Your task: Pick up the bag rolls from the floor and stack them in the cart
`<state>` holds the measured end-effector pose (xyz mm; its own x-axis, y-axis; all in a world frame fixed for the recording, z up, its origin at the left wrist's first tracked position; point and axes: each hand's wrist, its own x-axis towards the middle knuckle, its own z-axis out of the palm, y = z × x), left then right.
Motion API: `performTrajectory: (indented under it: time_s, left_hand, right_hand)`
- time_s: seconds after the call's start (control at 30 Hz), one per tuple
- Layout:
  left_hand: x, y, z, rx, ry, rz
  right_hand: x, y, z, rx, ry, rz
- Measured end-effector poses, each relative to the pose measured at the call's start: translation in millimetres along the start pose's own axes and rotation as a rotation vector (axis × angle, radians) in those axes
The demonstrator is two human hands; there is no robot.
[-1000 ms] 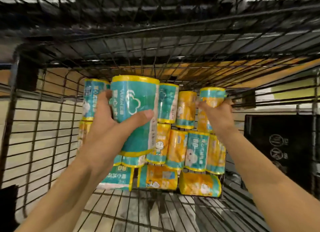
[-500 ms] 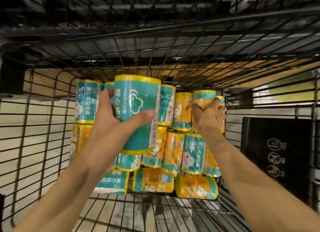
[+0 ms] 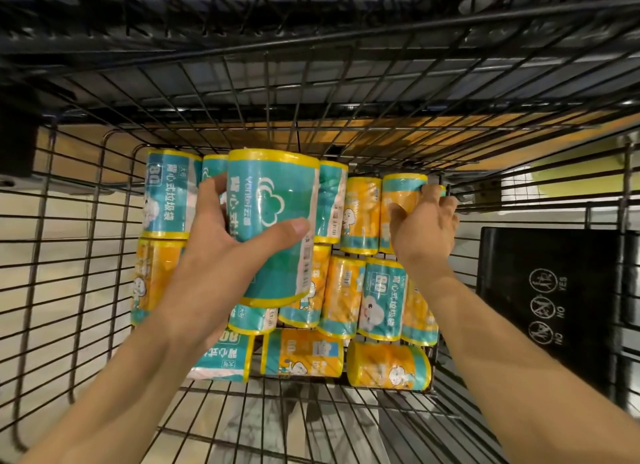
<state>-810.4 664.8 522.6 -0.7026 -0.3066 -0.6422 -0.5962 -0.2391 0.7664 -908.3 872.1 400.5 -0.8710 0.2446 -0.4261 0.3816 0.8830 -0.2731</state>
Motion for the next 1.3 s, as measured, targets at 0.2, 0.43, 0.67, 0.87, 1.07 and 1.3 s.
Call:
performTrajectory:
  time_s: [0.2, 0.43, 0.67, 0.87, 1.07, 1.3]
  left_hand:
    - [0, -4, 1, 0.016, 0.003, -0.008]
    - [4, -9, 15, 0.037, -0.002, -0.018]
    - [16, -15, 42, 0.114, 0.018, 0.006]
    - [33, -29, 72, 0.189, 0.012, 0.062]
    - [62, -52, 112, 0.394, 0.144, 0.130]
    - [79, -68, 148, 0.876, 0.231, 0.056]
  right_hand:
    - [0, -9, 3, -0.120, -0.033, 0.014]
    - [3, -14, 1, -0.157, -0.107, 0.022]
    - [9, 17, -22, 0.158, -0.166, -0.001]
    - [9, 42, -46, 0.207, -0.126, -0.018]
    - [5, 54, -66, 0.236, -0.152, -0.016]
    - [-2, 64, -72, 0.197, -0.201, -0.155]
